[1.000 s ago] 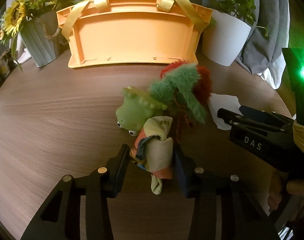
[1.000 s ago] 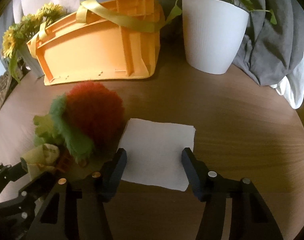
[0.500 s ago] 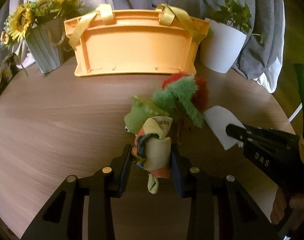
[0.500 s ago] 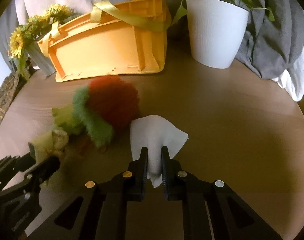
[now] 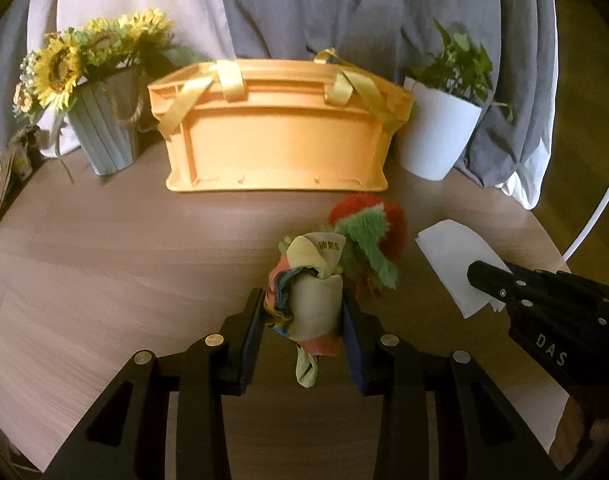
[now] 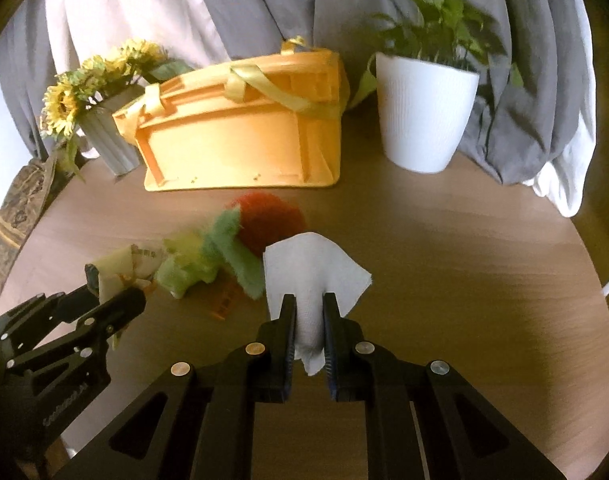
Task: Organize soft objects
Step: 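Lift and carry the patterned cloth and white napkin over the crate with both grippers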
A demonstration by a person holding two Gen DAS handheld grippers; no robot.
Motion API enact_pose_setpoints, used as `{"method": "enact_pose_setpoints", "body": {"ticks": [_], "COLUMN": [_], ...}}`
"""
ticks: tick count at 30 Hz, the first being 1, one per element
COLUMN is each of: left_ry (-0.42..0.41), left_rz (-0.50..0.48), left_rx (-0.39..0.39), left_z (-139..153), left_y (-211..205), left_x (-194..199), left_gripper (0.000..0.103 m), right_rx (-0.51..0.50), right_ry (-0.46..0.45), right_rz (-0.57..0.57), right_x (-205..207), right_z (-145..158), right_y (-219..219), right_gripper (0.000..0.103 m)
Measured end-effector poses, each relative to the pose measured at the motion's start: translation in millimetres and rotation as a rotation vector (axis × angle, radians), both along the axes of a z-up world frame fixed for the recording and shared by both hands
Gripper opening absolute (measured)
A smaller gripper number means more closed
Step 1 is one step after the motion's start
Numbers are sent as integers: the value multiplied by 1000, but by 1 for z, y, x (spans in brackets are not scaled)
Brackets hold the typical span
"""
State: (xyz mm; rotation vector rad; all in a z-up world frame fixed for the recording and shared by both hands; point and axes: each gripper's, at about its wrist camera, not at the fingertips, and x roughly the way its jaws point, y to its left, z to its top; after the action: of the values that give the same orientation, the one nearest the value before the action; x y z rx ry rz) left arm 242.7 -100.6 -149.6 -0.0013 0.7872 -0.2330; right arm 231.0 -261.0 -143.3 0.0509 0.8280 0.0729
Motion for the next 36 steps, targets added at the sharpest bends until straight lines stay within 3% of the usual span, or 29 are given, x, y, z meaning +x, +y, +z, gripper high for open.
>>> {"method": "enact_pose_setpoints", "body": {"ticks": [22, 36], "left_ry": [-174, -265], "left_rz": [4, -36], "left_rx": [-35, -44], "left_z": [75, 111], "left_y": [61, 84], "left_x": [8, 28], "left_gripper": [36, 36], "right_rx": [35, 52], "right_ry": [-173, -262], "right_rz": [-16, -55], "right_x": [0, 9], "right_z": [74, 105], "right_y": [54, 77], "right_gripper": [14, 14]}}
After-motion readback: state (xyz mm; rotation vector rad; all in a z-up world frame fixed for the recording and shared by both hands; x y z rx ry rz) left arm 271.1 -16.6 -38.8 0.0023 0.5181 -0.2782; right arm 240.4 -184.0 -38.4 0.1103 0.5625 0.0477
